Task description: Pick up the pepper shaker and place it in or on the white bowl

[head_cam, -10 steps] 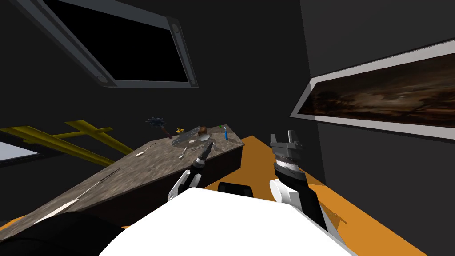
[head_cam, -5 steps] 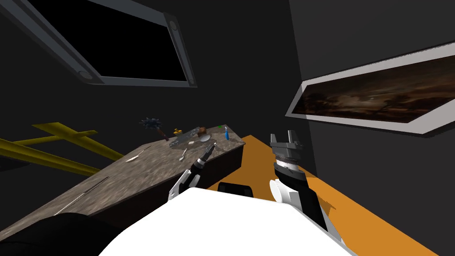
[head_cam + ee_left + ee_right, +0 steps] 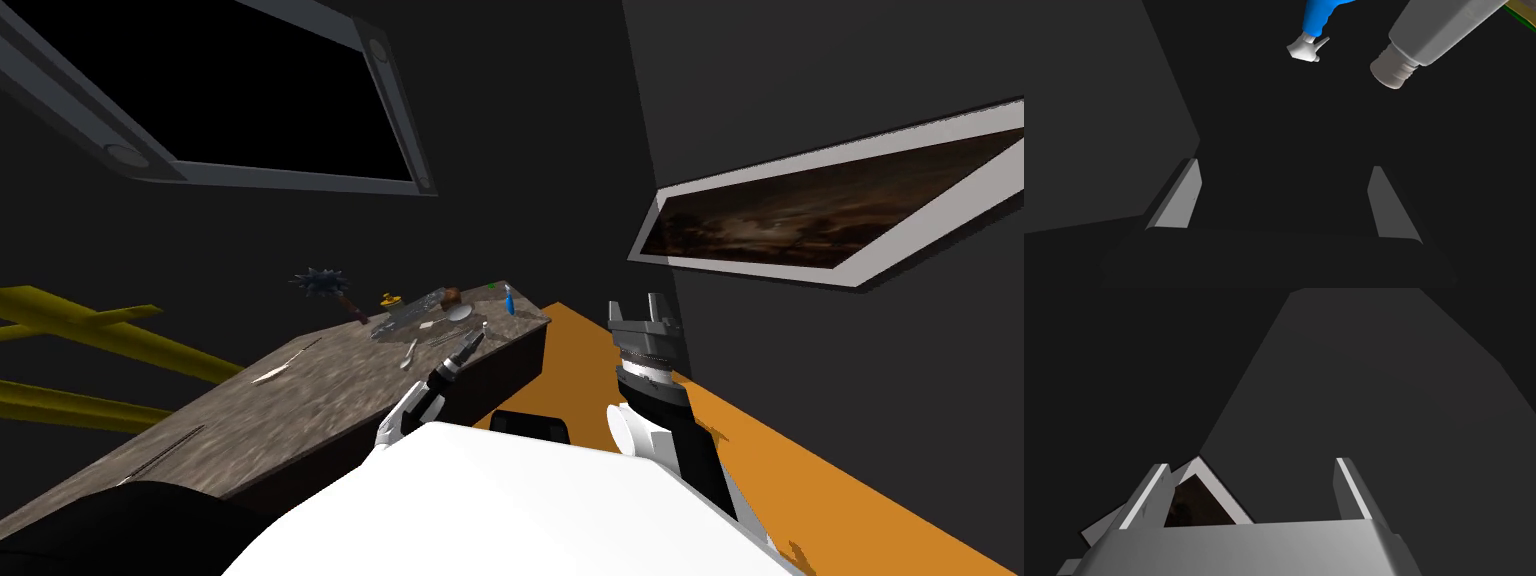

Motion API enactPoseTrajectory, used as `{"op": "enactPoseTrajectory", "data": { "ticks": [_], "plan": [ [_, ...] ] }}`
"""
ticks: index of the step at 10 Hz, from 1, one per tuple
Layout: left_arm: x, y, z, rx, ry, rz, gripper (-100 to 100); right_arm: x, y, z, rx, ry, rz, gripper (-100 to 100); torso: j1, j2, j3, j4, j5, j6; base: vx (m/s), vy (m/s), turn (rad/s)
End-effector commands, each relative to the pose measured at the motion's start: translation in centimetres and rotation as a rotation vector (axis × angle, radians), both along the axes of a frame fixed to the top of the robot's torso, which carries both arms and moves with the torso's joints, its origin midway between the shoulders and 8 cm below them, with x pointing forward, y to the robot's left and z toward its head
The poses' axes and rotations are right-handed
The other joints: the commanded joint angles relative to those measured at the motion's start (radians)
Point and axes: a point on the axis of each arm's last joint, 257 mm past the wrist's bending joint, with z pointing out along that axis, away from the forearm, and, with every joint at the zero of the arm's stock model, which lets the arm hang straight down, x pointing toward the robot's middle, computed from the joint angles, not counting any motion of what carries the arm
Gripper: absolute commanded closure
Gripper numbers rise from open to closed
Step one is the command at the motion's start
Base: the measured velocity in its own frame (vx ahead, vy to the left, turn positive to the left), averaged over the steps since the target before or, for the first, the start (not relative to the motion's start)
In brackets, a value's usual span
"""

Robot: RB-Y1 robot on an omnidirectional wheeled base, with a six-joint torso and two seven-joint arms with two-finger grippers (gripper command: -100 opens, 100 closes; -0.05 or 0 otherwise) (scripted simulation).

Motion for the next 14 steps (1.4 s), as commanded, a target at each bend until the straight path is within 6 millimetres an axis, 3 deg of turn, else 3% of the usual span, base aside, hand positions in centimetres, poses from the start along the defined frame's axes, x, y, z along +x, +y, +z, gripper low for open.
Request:
{"op": "enactPoseTrajectory", "data": {
  "ticks": [1, 6, 9, 11, 12, 13, 14],
  "plan": [
    [0.3, 0.9, -1.6, 0.064, 0.026, 0.011, -100, 0.0, 0.0, 0.0, 0.000, 0.000, 0.000, 0, 0.000, 0.000, 0.000, 0.000, 0.000, 0.000, -0.005, 0.058, -0.166],
    [2.0, 4.9, -6.3, 0.313, 0.106, 0.052, -100, 0.0, 0.0, 0.0, 0.000, 0.000, 0.000, 0, -0.002, -0.002, -0.001, 0.000, 0.000, 0.000, 0.003, 0.050, -0.187],
    [2.7, 6.9, -7.9, 0.440, 0.129, 0.063, -100, 0.0, 0.0, 0.0, 0.000, 0.000, 0.000, 0, -0.004, -0.002, -0.001, 0.000, -0.001, 0.000, 0.010, 0.020, -0.178],
    [2.6, 6.9, -7.8, 0.440, 0.129, 0.062, -100, 0.0, 0.0, 0.0, 0.000, 0.000, 0.000, 0, -0.005, -0.003, -0.002, -0.001, -0.001, 0.000, 0.012, 0.004, -0.064],
    [2.7, 7.0, -7.8, 0.443, 0.129, 0.063, 0, 0.0, 0.0, 0.0, 0.000, 0.000, 0.000, 0, -0.006, -0.002, -0.001, -0.001, -0.001, -0.001, 0.000, 0.000, 0.000],
    [3.9, 7.6, -7.6, 0.442, 0.132, 0.090, -100, 0.0, 0.0, 0.0, 0.000, 0.000, 0.000, 0, -0.006, -0.002, -0.001, 0.000, -0.001, -0.001, -0.029, 0.000, -0.228],
    [4.4, 7.9, -7.5, 0.441, 0.133, 0.101, -100, 0.0, 0.0, 0.0, 0.000, 0.000, 0.000, 0, -0.006, -0.001, 0.000, 0.000, -0.001, 0.000, -0.052, 0.008, -0.162]
  ]
}}
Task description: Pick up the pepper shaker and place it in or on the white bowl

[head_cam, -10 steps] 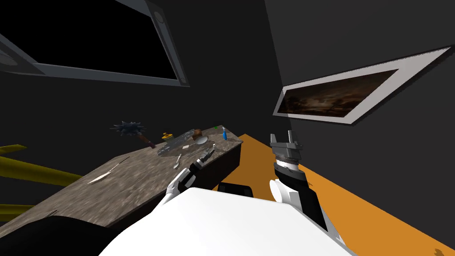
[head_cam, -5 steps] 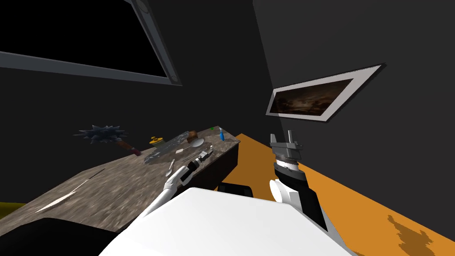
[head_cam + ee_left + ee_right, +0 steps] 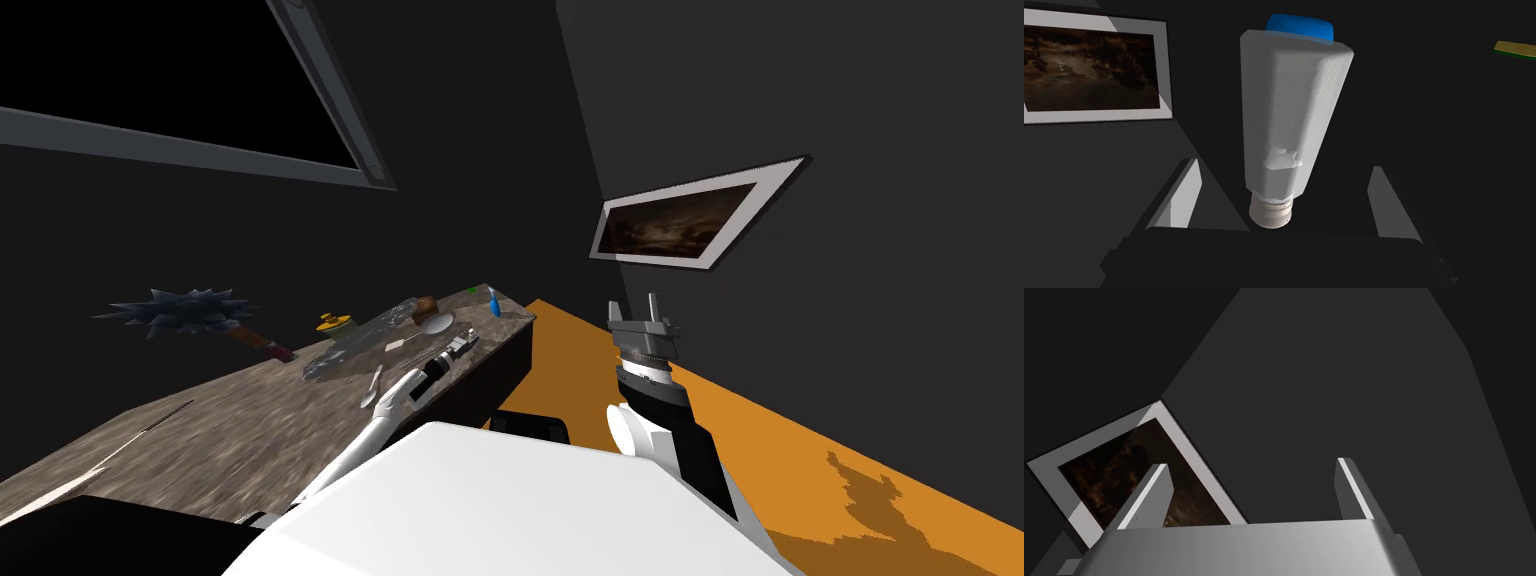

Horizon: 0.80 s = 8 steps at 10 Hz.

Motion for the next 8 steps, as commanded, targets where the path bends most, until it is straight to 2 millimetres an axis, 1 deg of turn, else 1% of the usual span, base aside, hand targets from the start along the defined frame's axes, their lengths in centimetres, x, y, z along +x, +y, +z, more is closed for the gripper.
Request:
{"op": "enactPoseTrajectory", "data": {
  "ticks": [1, 2, 3, 7, 8],
  "plan": [
    [1.06, 0.65, 0.11, 0.000, -0.001, 0.027, -100, 0.00, 0.00, 0.00, 0.000, 0.000, 0.000, 0, 0.000, 0.000, 0.000, 0.000, 0.000, 0.000, -0.057, 0.006, -0.138],
    [0.64, 0.44, 0.04, -0.001, -0.001, 0.017, -100, 0.00, 0.00, 0.00, 0.000, 0.000, 0.000, 0, 0.000, 0.001, 0.000, 0.000, 0.000, 0.000, -0.025, 0.004, -0.032],
    [0.72, 0.52, 0.03, 0.000, 0.000, 0.019, 100, 0.00, 0.00, 0.00, 0.000, 0.000, 0.000, 0, 0.000, 0.000, 0.000, 0.000, 0.000, -0.001, 0.000, 0.000, 0.000],
    [0.71, 0.49, 0.06, 0.000, -0.001, 0.018, 100, 0.00, 0.00, 0.00, 0.000, 0.000, 0.000, 0, 0.001, -0.003, -0.002, -0.001, 0.000, -0.001, 0.000, 0.000, 0.000],
    [0.71, 0.49, 0.05, 0.000, -0.001, 0.018, 0, 0.00, 0.00, 0.00, 0.000, 0.000, 0.000, 0, 0.000, -0.003, -0.002, -0.001, 0.000, -0.001, 0.000, 0.000, 0.000]
  ]
}}
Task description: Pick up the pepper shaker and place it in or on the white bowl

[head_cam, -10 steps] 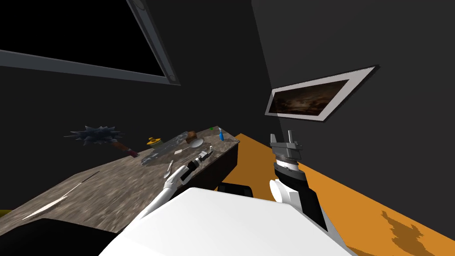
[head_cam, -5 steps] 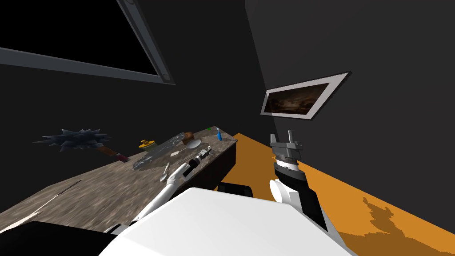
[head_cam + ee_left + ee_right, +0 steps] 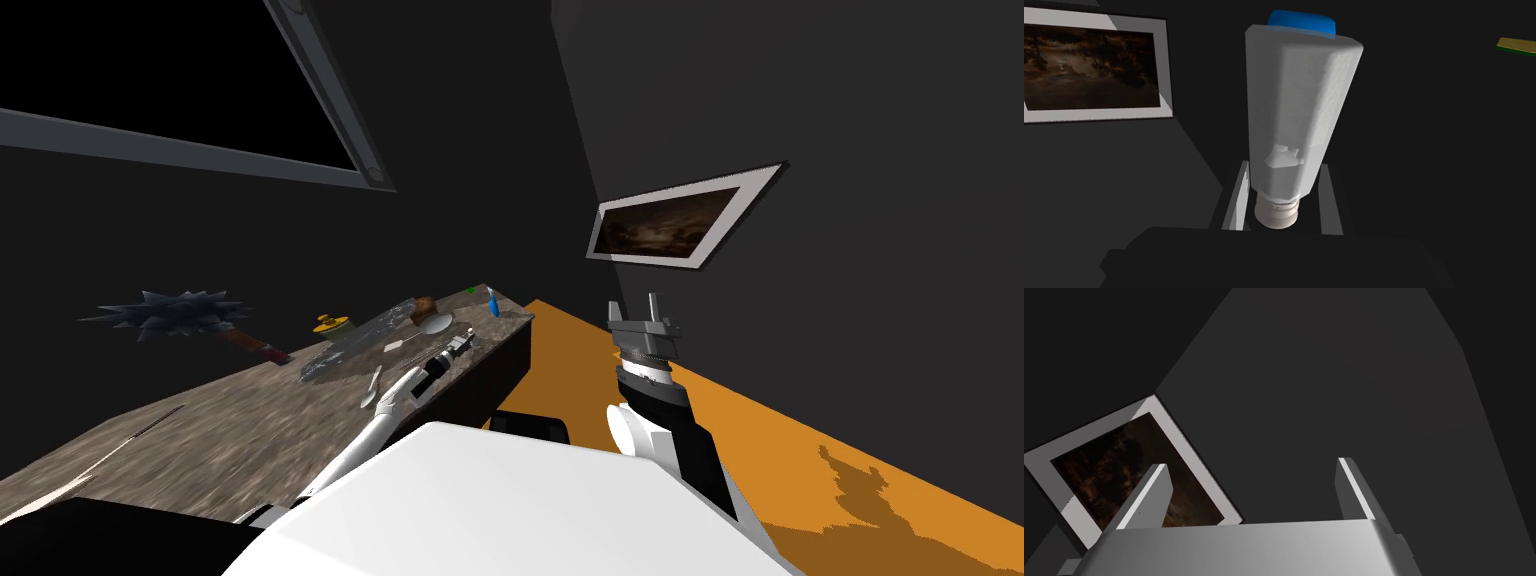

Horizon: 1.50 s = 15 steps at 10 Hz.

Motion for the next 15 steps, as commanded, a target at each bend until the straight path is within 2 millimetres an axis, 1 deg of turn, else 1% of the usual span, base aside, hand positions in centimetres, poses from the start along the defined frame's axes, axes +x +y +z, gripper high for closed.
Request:
{"op": "enactPoseTrajectory", "data": {
  "ticks": [1, 2, 3, 4, 5, 6, 8, 9, 12, 13, 14, 15],
  "plan": [
    [-0.8, -0.5, -0.2, 0.000, 0.003, -0.018, 100, 0.0, 0.0, 0.0, 0.000, 0.000, 0.000, 0, 0.000, 0.000, 0.000, 0.000, 0.000, 0.000, 0.036, -0.002, 0.153],
    [-1.6, -0.9, -0.3, 0.000, 0.005, -0.035, 100, 0.0, 0.0, 0.0, 0.000, 0.000, 0.000, 0, 0.000, -0.001, -0.001, -0.001, 0.000, -0.002, 0.052, -0.006, 0.256],
    [-1.0, -0.6, -0.2, 0.000, 0.003, -0.025, 100, 0.0, 0.0, 0.0, 0.000, 0.000, 0.000, 0, 0.000, -0.002, -0.001, -0.001, 0.000, -0.002, 0.020, -0.006, 0.060],
    [-1.1, -0.6, -0.2, 0.000, 0.003, -0.028, 0, 0.0, 0.0, 0.0, 0.000, 0.000, 0.000, 0, 0.000, -0.001, -0.001, -0.001, 0.000, -0.001, 0.000, 0.000, 0.000],
    [-1.5, 0.9, -0.6, 0.007, 0.023, -0.008, 100, 0.0, 0.0, 0.0, 0.000, 0.000, 0.000, 0, 0.001, -0.001, -0.001, -0.001, 0.000, -0.001, -0.117, 0.038, -0.071],
    [-1.5, 1.5, -0.7, 0.009, 0.030, 0.000, 100, 0.0, 0.0, 0.0, 0.000, 0.000, 0.000, 0, 0.005, 0.006, 0.002, -0.002, 0.002, -0.003, -0.179, 0.061, -0.076],
    [-1.6, 4.9, -1.0, 0.016, 0.060, 0.052, 100, 0.0, 0.0, 0.0, 0.000, 0.000, 0.000, 0, 0.015, 0.015, 0.004, -0.006, 0.006, -0.010, -0.201, 0.075, -0.146],
    [-1.6, 6.0, -1.1, 0.017, 0.068, 0.068, 100, 0.0, 0.0, 0.0, 0.000, 0.000, 0.000, 0, 0.020, 0.017, 0.004, -0.008, 0.008, -0.013, -0.178, 0.088, -0.133],
    [-1.6, 9.6, -0.9, 0.022, 0.089, 0.125, 100, 0.0, 0.0, 0.0, 0.000, 0.000, 0.000, 0, 0.027, 0.010, 0.000, -0.010, 0.010, -0.015, -0.116, 0.083, -0.118],
    [-1.5, 12.2, -0.6, 0.025, 0.101, 0.167, 100, 0.0, 0.0, 0.0, 0.000, 0.000, 0.000, 0, 0.026, 0.009, -0.001, -0.010, 0.010, -0.015, -0.140, 0.081, -0.268],
    [-1.5, 12.2, -0.6, 0.025, 0.101, 0.167, 100, 0.0, 0.0, 0.0, 0.000, 0.000, 0.000, 0, 0.026, 0.011, 0.000, -0.010, 0.009, -0.014, -0.112, 0.091, -0.128],
    [-1.4, 13.5, -0.3, 0.026, 0.105, 0.188, 100, 0.0, 0.0, 0.0, 0.000, 0.000, 0.000, 0, 0.027, 0.009, -0.001, -0.010, 0.011, -0.015, -0.099, 0.081, -0.134]
  ]
}}
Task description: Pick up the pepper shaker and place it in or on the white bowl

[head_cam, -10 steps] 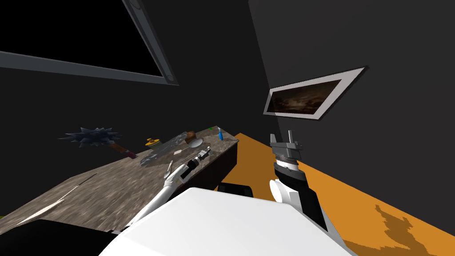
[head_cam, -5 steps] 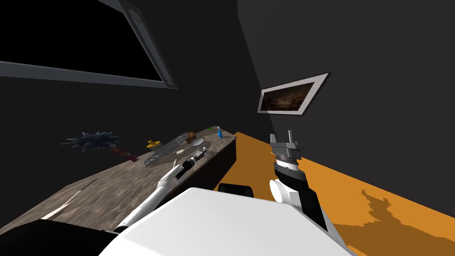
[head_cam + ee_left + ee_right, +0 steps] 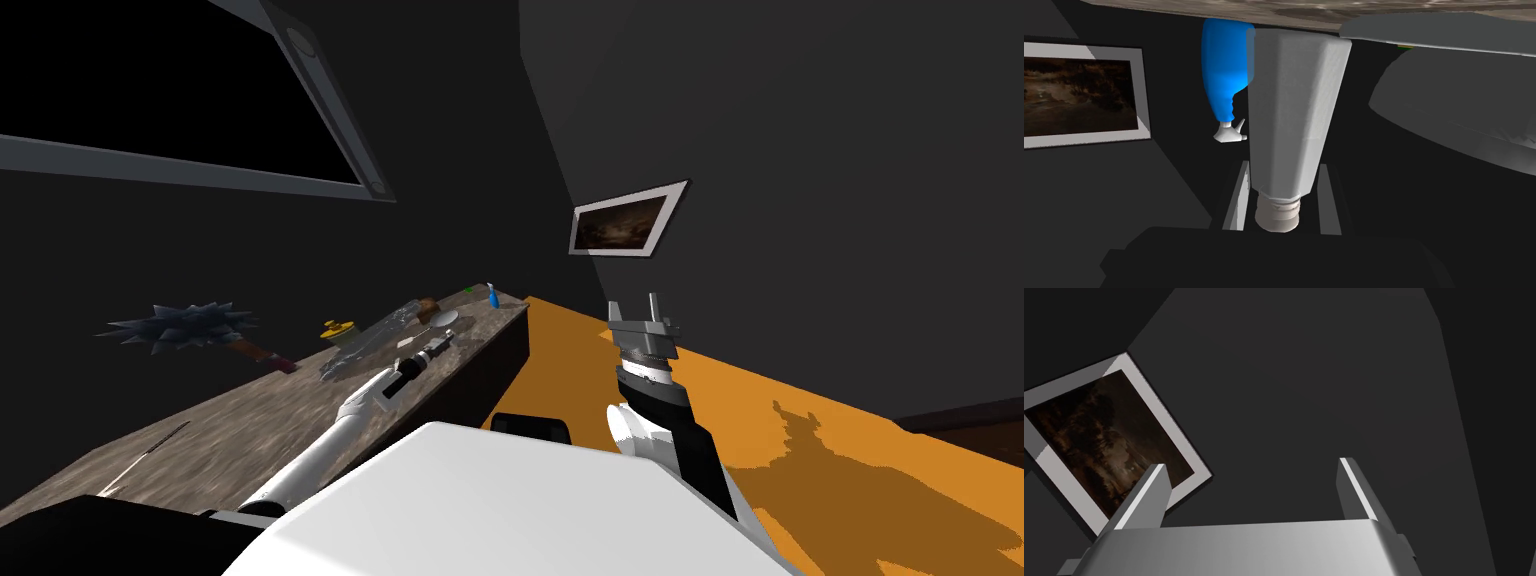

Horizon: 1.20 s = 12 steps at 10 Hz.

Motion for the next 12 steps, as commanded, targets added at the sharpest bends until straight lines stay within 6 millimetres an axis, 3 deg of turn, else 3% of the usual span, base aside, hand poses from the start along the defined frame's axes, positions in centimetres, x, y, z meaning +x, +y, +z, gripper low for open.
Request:
{"op": "enactPoseTrajectory", "data": {
  "ticks": [1, 3, 5, 6, 9, 11, 12],
  "plan": [
    [0.2, 1.9, 0.3, 0.002, 0.004, 0.031, 100, 0.0, 0.0, 0.0, 0.000, 0.000, 0.000, 0, 0.000, 0.000, 0.000, 0.000, 0.000, 0.000, -0.094, 0.082, -0.149],
    [0.5, 5.6, 1.7, 0.009, 0.005, 0.089, 100, 0.0, 0.0, 0.0, 0.000, 0.000, 0.000, 0, 0.000, -0.002, -0.001, 0.000, 0.000, 0.002, -0.108, 0.095, -0.277],
    [0.6, 6.8, 2.2, 0.012, 0.003, 0.107, 100, 0.0, 0.0, 0.0, 0.000, 0.000, 0.000, 0, 0.001, -0.001, 0.000, 0.000, 0.000, 0.001, -0.084, 0.087, -0.163],
    [0.9, 9.0, 3.4, 0.017, -0.002, 0.140, 100, 0.0, 0.0, 0.0, 0.000, 0.000, 0.000, 0, -0.001, -0.003, -0.002, 0.000, 0.000, 0.002, -0.099, 0.115, -0.375],
    [1.5, 12.8, 6.0, 0.026, -0.023, 0.197, 100, 0.0, 0.0, 0.0, 0.000, 0.000, 0.000, 0, 0.001, -0.002, -0.001, 0.000, 0.000, 0.002, -0.101, 0.106, -0.269],
    [1.6, 13.6, 6.7, 0.028, -0.029, 0.209, 100, 0.0, 0.0, 0.0, 0.000, 0.000, 0.000, 0, 0.001, -0.004, -0.002, 0.000, 0.000, 0.003, -0.054, 0.100, -0.172],
    [1.9, 14.9, 8.0, 0.031, -0.043, 0.229, 100, 0.0, 0.0, 0.0, 0.000, 0.000, 0.000, 0, 0.001, -0.007, -0.004, -0.001, 0.001, 0.002, -0.025, 0.087, -0.204]
  ]
}}
